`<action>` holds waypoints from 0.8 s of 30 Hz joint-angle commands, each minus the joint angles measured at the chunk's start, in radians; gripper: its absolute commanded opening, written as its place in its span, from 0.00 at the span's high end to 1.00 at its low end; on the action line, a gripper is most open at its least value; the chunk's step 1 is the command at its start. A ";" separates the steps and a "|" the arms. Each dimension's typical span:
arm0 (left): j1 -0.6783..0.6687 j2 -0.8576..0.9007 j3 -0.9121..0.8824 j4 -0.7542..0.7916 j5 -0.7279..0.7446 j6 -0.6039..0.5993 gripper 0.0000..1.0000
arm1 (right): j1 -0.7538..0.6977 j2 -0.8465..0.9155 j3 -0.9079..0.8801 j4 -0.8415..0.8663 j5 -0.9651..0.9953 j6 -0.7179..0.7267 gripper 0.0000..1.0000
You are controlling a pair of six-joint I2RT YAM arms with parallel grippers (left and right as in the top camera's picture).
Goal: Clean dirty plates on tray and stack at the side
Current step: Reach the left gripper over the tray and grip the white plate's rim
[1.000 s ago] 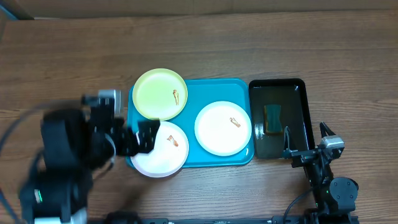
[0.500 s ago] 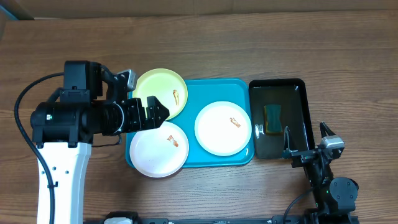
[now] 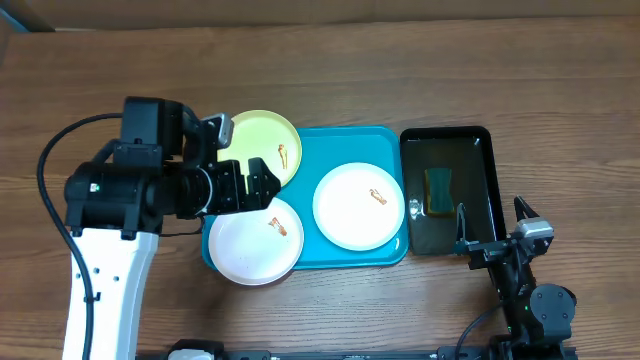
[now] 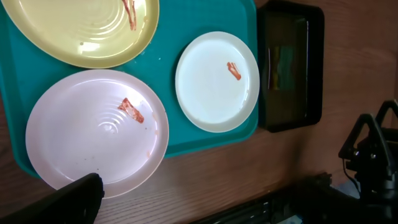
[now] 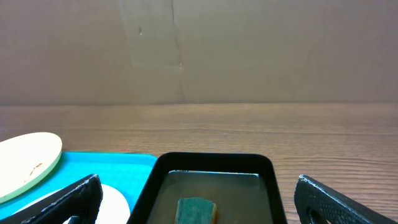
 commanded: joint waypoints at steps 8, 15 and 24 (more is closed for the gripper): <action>-0.134 -0.011 0.021 0.018 -0.237 -0.130 0.00 | 0.003 0.001 -0.010 0.005 -0.002 -0.003 0.00; -0.226 0.018 -0.025 0.057 -0.350 -0.212 0.00 | 0.003 0.001 -0.010 0.005 -0.002 -0.003 0.00; -0.362 0.169 -0.166 0.285 -0.356 -0.269 0.70 | 0.003 0.001 -0.010 0.005 -0.002 -0.003 0.00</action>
